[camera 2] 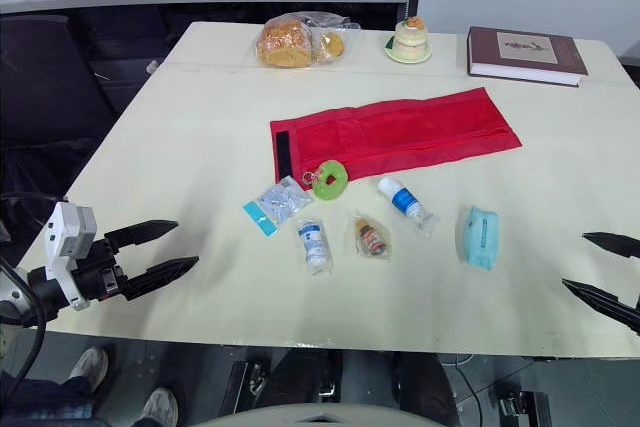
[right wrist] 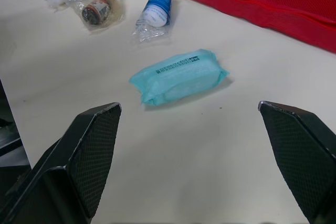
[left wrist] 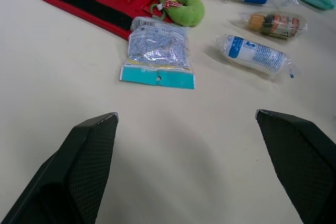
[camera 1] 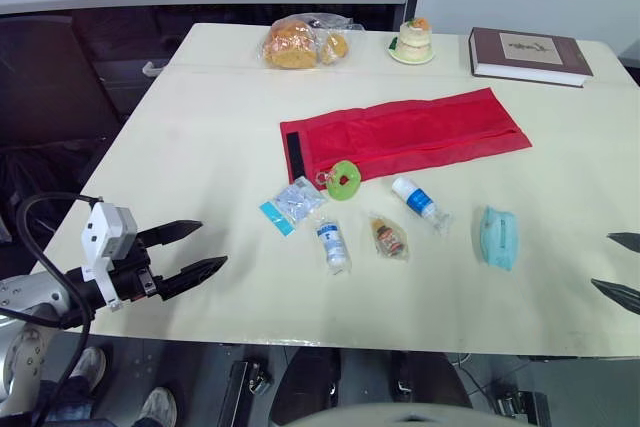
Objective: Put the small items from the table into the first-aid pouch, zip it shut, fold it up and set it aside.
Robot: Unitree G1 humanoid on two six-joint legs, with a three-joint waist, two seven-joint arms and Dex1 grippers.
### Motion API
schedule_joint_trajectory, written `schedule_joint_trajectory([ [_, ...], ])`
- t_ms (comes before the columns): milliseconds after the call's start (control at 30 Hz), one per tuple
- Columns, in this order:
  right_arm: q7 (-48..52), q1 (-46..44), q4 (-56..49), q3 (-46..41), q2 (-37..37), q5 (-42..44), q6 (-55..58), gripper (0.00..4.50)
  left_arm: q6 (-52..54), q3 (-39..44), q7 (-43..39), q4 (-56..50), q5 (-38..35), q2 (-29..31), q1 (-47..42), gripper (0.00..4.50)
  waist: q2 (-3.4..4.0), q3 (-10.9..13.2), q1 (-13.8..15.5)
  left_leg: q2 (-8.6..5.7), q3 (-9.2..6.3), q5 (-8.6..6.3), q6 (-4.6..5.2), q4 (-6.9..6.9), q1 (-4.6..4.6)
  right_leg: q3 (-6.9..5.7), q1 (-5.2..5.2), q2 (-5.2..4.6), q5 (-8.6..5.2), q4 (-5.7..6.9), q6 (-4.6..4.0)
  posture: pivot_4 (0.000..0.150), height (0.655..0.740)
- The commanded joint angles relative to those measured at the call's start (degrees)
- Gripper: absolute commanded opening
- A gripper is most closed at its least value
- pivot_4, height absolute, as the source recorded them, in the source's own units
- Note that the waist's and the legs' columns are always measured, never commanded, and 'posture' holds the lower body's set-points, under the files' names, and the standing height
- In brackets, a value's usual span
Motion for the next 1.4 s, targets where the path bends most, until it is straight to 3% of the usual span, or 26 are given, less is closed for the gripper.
schedule_joint_trajectory([
  [33,-0.6,0.0,-1.2,-3.4,0.2,0.6,-0.8,4.47,-0.4,0.1,-0.1,-0.9,-0.9,0.5,-1.0,4.50,0.00,0.0,0.0,0.00,0.00,0.00,0.00,0.00,0.00,0.00,0.00,0.00,0.00,0.00,0.00,0.150,0.7289],
  [433,-2.1,-2.5,-3.5,-1.4,0.5,1.3,0.6,4.47,0.2,-3.2,4.0,0.6,-0.7,-1.1,-6.4,4.50,-0.01,0.0,0.0,0.00,0.05,0.01,-0.01,-0.01,0.02,0.02,0.01,0.07,0.01,0.01,0.00,0.150,0.7289],
  [767,-13.4,-8.5,-23.5,5.3,4.7,9.1,11.5,4.47,7.8,-14.5,8.0,10.8,2.1,0.0,-22.7,4.50,-0.03,0.0,0.0,0.00,0.02,0.04,-0.04,0.02,0.05,-0.06,0.05,0.20,0.06,0.04,0.00,0.150,0.7289],
  [1100,-26.1,-21.2,-38.2,17.5,6.8,13.0,20.3,4.47,6.1,-30.0,0.4,34.6,11.1,-3.5,-45.7,4.50,-0.15,0.0,0.0,-0.11,0.02,0.05,-0.04,0.03,-0.01,-0.22,0.04,0.36,0.21,0.04,0.23,0.150,0.7289],
  [1400,-31.2,-26.8,-43.4,21.7,8.1,13.6,22.2,4.47,5.3,-38.2,-7.9,46.6,17.4,-6.8,-54.2,4.50,-0.31,0.1,0.1,-0.15,-0.02,0.05,-0.03,0.03,-0.08,-0.25,0.01,0.39,0.20,0.04,0.25,0.150,0.7289],
])
